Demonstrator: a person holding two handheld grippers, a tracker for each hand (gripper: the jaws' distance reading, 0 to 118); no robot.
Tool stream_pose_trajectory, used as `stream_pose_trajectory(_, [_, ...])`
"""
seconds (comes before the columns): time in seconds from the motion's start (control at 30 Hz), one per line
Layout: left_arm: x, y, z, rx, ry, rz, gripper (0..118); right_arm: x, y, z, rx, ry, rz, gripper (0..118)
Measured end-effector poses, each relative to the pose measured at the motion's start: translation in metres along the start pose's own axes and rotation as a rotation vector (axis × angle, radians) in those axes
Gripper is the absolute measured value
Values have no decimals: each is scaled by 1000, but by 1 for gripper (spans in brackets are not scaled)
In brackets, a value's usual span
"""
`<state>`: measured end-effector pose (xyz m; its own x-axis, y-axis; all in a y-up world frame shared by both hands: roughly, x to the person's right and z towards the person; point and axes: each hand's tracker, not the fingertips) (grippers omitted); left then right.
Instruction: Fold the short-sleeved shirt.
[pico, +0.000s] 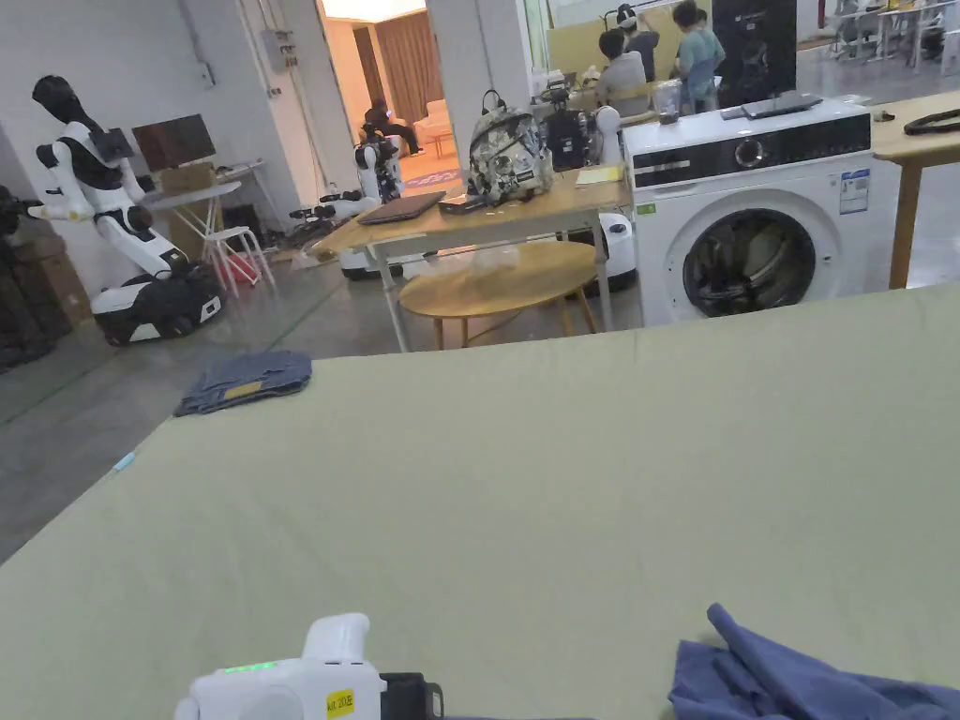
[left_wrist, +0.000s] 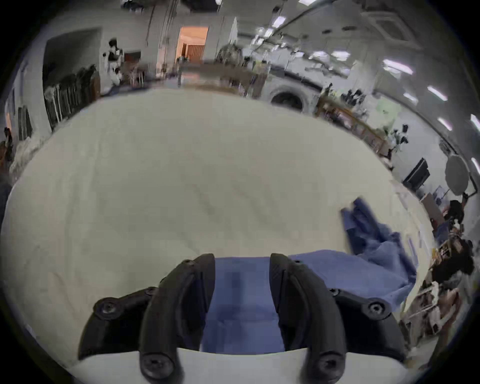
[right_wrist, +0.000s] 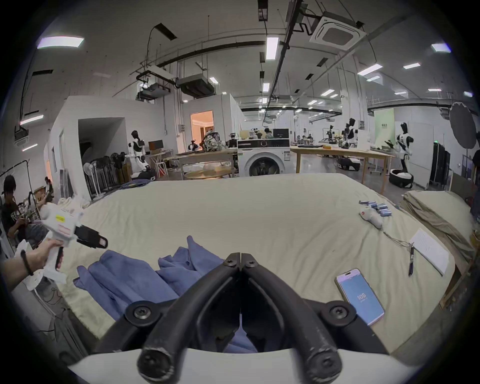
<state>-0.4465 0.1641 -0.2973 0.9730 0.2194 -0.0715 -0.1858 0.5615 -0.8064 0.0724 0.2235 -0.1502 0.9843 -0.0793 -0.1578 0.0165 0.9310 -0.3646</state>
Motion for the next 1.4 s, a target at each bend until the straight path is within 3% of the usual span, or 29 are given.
stream_pose_trajectory(0.1, [-11, -4, -37, -126, 39, 0, 35, 6, -4, 3, -23, -35, 1, 0])
stream_pose_trajectory(0.2, [-7, -7, -35, -78, 56, -28, 23, 13, -10, 7, -34, -59, -2, 0])
stream_pose_trajectory(0.27, [-5, -5, -39, -91, 35, -36, 0, 18, -14, 8, -45, -67, -24, 0])
stream_pose_trajectory(0.43, [13, -14, -40, -91, 95, -100, 0, 25, -24, 11, -122, -74, -98, 0])
stream_pose_trajectory(0.47, [13, -17, -38, -91, 95, -103, 0, 26, -27, 9, -178, -73, -118, 12])
stream_pose_trajectory(0.53, [12, -16, -38, -91, 95, -102, 0, 29, -36, 2, -279, -71, -168, 59])
stream_pose_trajectory(0.57, [12, -17, -38, -93, 94, -101, 0, 31, -44, -2, -309, -72, -205, 60])
stream_pose_trajectory(0.7, [10, -17, -35, -91, 81, -95, 0, 46, -72, -28, -396, -105, -345, 59])
stream_pose_trajectory(0.73, [8, -16, -37, -90, 77, -90, 0, 51, -79, -36, -410, -101, -374, 44])
stream_pose_trajectory(0.77, [6, -16, -36, -89, 71, -83, 0, 55, -85, -46, -442, -96, -398, 15])
stream_pose_trajectory(0.8, [5, -17, -35, -87, 65, -74, 0, 58, -91, -54, -461, -67, -429, 1])
stream_pose_trajectory(0.9, [2, -16, -34, -83, 56, -55, 0, 61, -100, -57, -461, -48, -462, 0])
stream_pose_trajectory(1.07, [2, -21, -24, -49, 43, -62, 0, 54, -84, -38, -384, -50, -406, 0])
stream_pose_trajectory(1.17, [12, -32, 32, 201, 10, -114, 0, 51, -53, -21, -262, -10, -330, 0])
stream_pose_trajectory(1.27, [19, -27, 106, 366, -66, -63, 0, 48, -11, -9, -155, 75, -273, 0])
stream_pose_trajectory(1.4, [15, -11, 195, 571, -104, -35, 0, 41, 47, -11, -51, 108, -198, 0])
